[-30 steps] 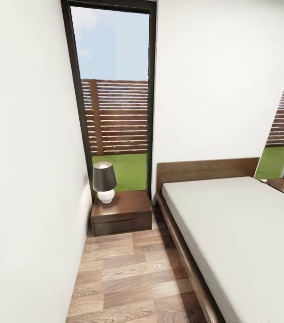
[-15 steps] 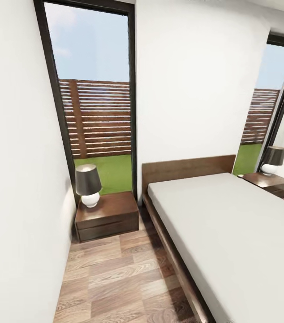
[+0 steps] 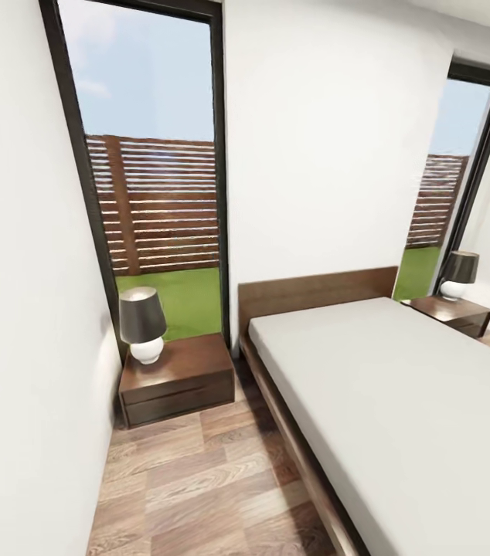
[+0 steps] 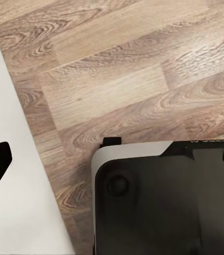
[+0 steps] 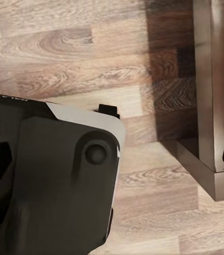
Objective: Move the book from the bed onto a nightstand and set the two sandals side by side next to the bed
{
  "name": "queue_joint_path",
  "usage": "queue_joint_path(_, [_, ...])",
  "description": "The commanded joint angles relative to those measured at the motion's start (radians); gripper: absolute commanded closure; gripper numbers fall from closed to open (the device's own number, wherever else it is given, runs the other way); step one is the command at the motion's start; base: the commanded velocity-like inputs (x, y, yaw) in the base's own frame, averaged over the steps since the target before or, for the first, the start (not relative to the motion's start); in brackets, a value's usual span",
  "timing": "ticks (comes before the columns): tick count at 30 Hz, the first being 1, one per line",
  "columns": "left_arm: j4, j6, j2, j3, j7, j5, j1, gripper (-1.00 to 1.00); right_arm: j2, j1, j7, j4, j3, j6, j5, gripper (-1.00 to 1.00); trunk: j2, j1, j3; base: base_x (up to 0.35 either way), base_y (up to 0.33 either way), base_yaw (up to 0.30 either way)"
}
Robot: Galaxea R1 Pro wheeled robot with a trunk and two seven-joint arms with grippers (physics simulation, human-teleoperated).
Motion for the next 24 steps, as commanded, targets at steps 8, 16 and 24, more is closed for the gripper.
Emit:
queue_joint_path(8, [0.001,-0.003,0.0,-0.009,0.004,0.004,0.0,-1.0,0.0,-0.001,0.002,0.001,0.008,-0.001,-0.01,-1.0,-0.001,0.001,0.0,0.143,0.057,-0.008])
queue_joint_path(16, [0.001,-0.003,0.0,-0.009,0.004,0.003,0.0,-1.0,-0.002,-0.001,0.003,0.003,0.008,-0.001,-0.011,-1.0,-0.001,0.001,0.0,0.028,0.01,-0.144])
queue_joint_path(24, [0.001,-0.003,0.0,-0.009,0.004,0.004,0.0,-1.0,-0.003,-0.001,0.003,0.003,0.008,-0.001,-0.011,-1.0,-0.001,0.001,0.0,0.04,0.002,-0.242])
